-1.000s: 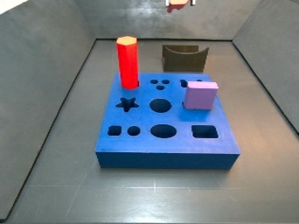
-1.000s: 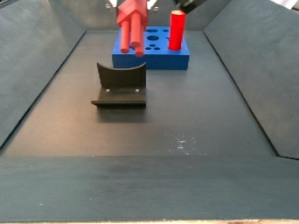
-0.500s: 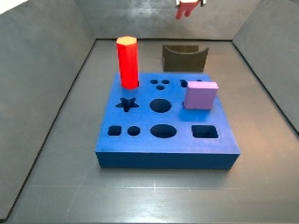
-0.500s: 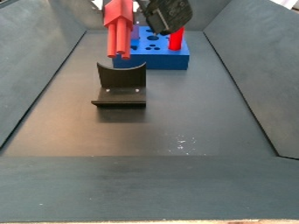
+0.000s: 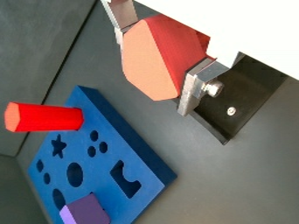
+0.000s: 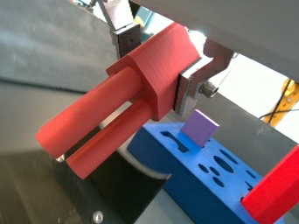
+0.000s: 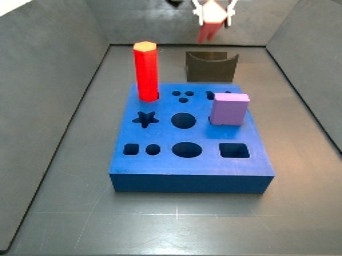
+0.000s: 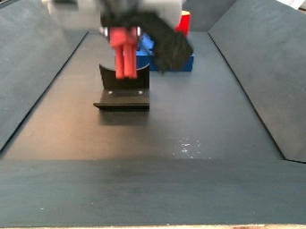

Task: Pick up the 3 prong object. Move up. Rotate the 3 prong object. Place the 3 prong object on the fixture. Regrasp the 3 prong object. Move to above the board. Insert the 3 prong object.
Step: Place the 3 prong object on the fixture, then regrasp the 3 prong object.

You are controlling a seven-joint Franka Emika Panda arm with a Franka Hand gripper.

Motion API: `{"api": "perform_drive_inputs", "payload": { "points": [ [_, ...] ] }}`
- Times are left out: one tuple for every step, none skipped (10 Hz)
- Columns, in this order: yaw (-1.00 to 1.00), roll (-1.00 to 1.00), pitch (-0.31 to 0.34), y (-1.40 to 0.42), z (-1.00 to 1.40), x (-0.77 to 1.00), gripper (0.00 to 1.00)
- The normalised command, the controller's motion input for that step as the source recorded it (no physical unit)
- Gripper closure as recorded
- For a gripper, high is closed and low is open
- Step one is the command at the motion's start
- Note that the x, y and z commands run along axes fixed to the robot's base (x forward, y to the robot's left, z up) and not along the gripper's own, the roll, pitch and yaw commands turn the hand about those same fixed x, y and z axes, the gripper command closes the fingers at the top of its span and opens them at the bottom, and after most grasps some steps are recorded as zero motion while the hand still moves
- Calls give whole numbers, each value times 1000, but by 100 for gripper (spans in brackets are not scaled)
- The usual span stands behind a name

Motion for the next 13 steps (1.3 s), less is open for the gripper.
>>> {"api": "perform_drive_inputs", "payload": {
  "points": [
    [-198, -365, 176, 139, -1000, 158, 100],
    [-222, -209, 112, 131, -1000, 172, 100],
    [-227, -152, 62, 134, -1000, 176, 100],
    [-214, -135, 11, 111, -803, 153, 100],
    [-195, -106, -22, 124, -641, 127, 100],
    [-167, -88, -48, 163, -580, 86, 100],
    [-139, -86, -53, 172, -565, 88, 100],
    [-98, -86, -55, 174, -562, 89, 100],
    [-74, -86, -55, 175, -562, 88, 100],
    [-58, -86, -54, 174, -563, 86, 100],
    [0, 0, 0, 0, 0, 0, 0],
    [16, -10, 6, 0, 1000, 0, 0],
    [23, -1, 8, 4, 1000, -5, 0]
  ]
}}
